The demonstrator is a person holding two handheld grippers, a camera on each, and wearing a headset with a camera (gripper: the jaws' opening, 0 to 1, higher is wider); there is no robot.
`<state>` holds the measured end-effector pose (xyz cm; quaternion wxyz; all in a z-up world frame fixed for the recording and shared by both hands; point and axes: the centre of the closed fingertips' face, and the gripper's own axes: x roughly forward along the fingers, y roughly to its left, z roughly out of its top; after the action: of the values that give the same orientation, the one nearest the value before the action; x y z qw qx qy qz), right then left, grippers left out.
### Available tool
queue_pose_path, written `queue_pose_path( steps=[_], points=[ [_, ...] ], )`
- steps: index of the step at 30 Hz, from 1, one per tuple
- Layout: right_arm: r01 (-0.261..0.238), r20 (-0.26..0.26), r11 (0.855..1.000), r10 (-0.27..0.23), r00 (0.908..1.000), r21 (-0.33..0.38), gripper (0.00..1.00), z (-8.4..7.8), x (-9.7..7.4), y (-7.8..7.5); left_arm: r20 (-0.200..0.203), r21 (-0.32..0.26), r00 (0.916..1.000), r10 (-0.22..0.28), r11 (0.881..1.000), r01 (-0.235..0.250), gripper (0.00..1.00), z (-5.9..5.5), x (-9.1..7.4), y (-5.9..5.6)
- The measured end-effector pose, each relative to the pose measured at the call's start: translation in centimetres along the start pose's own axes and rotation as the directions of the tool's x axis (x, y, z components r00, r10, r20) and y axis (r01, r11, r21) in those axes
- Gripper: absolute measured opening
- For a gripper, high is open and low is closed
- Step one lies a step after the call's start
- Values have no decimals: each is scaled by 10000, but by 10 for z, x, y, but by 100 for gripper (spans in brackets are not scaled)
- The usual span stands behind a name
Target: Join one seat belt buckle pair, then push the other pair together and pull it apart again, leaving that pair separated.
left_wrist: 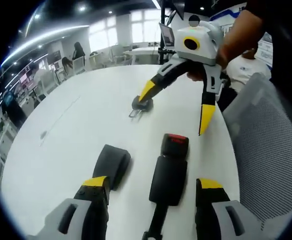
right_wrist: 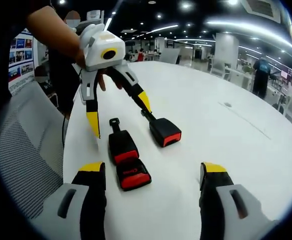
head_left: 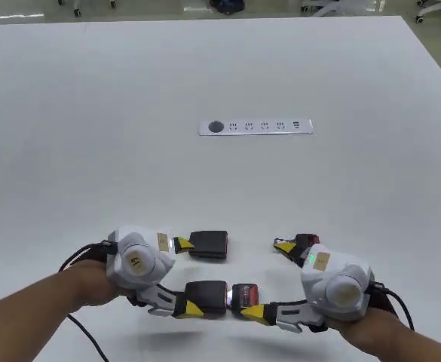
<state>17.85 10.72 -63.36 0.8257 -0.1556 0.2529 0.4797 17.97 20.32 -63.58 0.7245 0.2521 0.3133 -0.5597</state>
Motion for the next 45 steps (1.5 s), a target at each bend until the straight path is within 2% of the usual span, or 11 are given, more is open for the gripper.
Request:
queue_pose_path(
  steps=[3,5,8,10,14,18,24,27,30,38,45],
  points=[
    [-21,-59,9996,20,10000,-279,77,-1,-8,-9,150,-72,9996,222,9997,-221,73,5,-7,6],
    [-35,-235,9971,17,9997,-761,77,-2,-17,-17,196,-56,9992,346,9994,-345,73,9,-11,9],
    [57,-210,9981,-70,9998,-613,76,4,-33,-29,156,34,9981,591,9982,-592,73,12,-17,14],
    [207,-160,9985,-215,9996,-503,76,2,-40,-42,266,-129,9974,673,9977,-669,73,13,-20,17],
    [391,-185,9983,-400,9990,-437,77,-2,-52,-59,197,-64,9970,749,9972,-748,73,12,-22,22],
    [316,-286,9991,-324,9991,-270,77,-8,-57,-71,138,-43,9967,802,9968,-802,73,13,-22,32],
    [106,-487,9999,-111,9988,-106,77,-17,-54,-85,146,169,9971,752,9970,-755,72,20,-17,47],
    [-27,-648,10000,27,9979,0,77,-18,-52,-86,169,286,9975,692,9972,-697,70,22,-13,55],
    [-114,-764,9999,109,9970,-62,77,-20,-48,-88,82,366,9983,578,9976,-581,70,18,-6,62],
    [-399,-1116,9988,430,9928,298,75,-38,-34,-104,-8,447,9997,225,9987,-224,69,13,16,74],
    [-891,-1480,9949,951,9844,464,71,-58,-22,-107,-496,577,9984,-262,9979,290,66,-3,35,72]
  ],
)
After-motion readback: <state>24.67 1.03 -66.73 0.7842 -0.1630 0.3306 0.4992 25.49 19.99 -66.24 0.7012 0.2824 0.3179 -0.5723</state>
